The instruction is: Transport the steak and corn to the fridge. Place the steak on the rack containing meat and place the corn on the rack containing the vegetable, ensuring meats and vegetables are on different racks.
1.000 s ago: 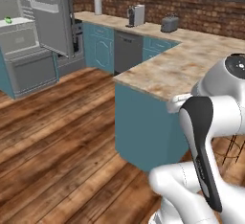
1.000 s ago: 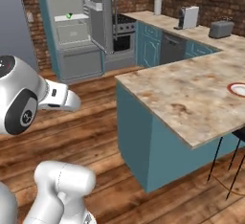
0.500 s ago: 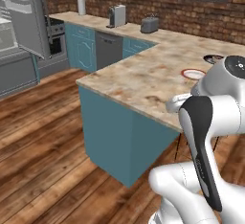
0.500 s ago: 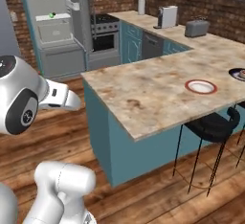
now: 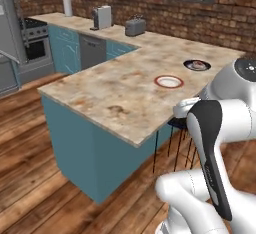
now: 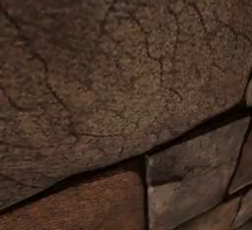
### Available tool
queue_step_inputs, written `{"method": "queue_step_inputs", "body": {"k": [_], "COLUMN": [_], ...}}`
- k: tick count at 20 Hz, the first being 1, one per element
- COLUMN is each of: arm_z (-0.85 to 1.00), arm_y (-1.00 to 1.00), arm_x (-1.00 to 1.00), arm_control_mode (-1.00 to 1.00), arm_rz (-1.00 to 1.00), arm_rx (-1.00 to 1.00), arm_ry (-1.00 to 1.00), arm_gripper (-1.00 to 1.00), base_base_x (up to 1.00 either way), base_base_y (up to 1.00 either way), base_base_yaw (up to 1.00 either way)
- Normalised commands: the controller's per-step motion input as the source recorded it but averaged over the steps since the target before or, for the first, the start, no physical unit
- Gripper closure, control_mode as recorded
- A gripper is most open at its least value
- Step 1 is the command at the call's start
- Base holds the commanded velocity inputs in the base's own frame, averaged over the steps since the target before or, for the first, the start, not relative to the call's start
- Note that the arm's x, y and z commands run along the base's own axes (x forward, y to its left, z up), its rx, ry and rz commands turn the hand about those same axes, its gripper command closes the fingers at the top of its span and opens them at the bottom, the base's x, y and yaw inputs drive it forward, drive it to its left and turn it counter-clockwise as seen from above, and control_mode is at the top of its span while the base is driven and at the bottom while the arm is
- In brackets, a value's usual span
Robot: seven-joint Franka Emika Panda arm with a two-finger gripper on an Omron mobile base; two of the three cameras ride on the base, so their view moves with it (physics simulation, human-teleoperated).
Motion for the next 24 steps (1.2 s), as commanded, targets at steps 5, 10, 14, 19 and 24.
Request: {"method": "queue_step_inputs", "body": {"k": [5, 10, 14, 19, 24], "arm_z": [0.0, 0.0, 0.0, 0.0, 0.0], "arm_y": [0.0, 0.0, 0.0, 0.0, 0.0], "arm_x": [0.0, 0.0, 0.0, 0.0, 0.0], "arm_control_mode": [1.0, 1.0, 1.0, 1.0, 1.0], "arm_rz": [0.0, 0.0, 0.0, 0.0, 0.0], "arm_rx": [0.0, 0.0, 0.0, 0.0, 0.0], "arm_ry": [0.0, 0.0, 0.0, 0.0, 0.0], "arm_gripper": [-1.0, -1.0, -1.0, -1.0, -1.0], "base_base_x": [0.0, 0.05, 0.07, 0.12, 0.1], "base_base_y": [-1.0, -1.0, -1.0, -1.0, -1.0], "base_base_yaw": [0.08, 0.39, 0.44, 0.2, 0.25]}}
